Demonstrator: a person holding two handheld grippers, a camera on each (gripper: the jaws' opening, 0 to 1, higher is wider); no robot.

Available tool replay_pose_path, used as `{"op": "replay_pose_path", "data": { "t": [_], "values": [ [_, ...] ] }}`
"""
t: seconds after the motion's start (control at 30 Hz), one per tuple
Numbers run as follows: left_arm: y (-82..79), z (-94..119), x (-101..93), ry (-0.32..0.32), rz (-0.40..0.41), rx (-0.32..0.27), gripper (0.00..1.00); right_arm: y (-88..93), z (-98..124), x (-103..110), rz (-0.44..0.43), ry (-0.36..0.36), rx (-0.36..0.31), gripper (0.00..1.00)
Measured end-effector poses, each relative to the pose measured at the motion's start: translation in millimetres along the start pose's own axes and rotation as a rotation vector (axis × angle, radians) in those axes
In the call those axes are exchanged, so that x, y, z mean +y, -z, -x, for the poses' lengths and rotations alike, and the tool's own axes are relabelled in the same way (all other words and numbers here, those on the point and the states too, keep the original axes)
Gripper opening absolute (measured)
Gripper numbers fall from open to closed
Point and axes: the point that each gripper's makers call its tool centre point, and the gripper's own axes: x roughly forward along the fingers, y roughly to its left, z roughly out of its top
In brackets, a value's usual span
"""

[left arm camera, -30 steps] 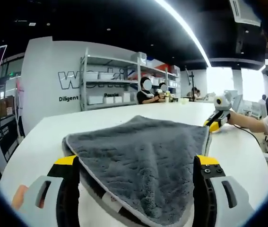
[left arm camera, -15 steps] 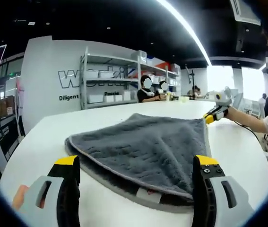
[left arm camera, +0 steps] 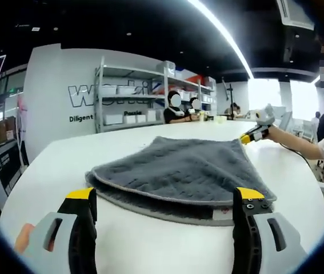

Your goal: Fold the towel on the table until its edges align and the towel forms a compact rectangular stack.

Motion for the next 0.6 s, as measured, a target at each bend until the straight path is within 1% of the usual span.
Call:
{"op": "replay_pose_path", "data": {
  "t": [0.07, 0.13, 0.2, 0.27, 0.47, 0.6],
  "values": [
    [-0.2, 0, -0.3, 0.001, -0.002, 0.000, 0.98, 0.5, 3, -8, -0.017, 0.020, -0.005, 0.01],
    [-0.6, 0, -1.1, 0.004, 0.000, -0.003, 0.97, 1.6, 5, -20, -0.037, 0.045, -0.009, 0.01],
    [-1.0, 0, -1.5, 0.005, -0.001, -0.004, 0.97, 4.5, 7, -25, -0.050, 0.065, -0.011, 0.01],
    [-1.3, 0, -1.2, 0.004, -0.002, -0.004, 0.97, 5.5, 10, -37, -0.073, 0.083, -0.013, 0.01],
    [-2.0, 0, -1.7, 0.005, -0.003, -0.006, 0.97, 9.1, 13, -62, -0.140, 0.120, -0.028, 0.01],
    [-2.9, 0, -1.3, 0.007, -0.002, -0.008, 0.97, 9.9, 13, -77, -0.168, 0.117, -0.038, 0.01]
  ]
}}
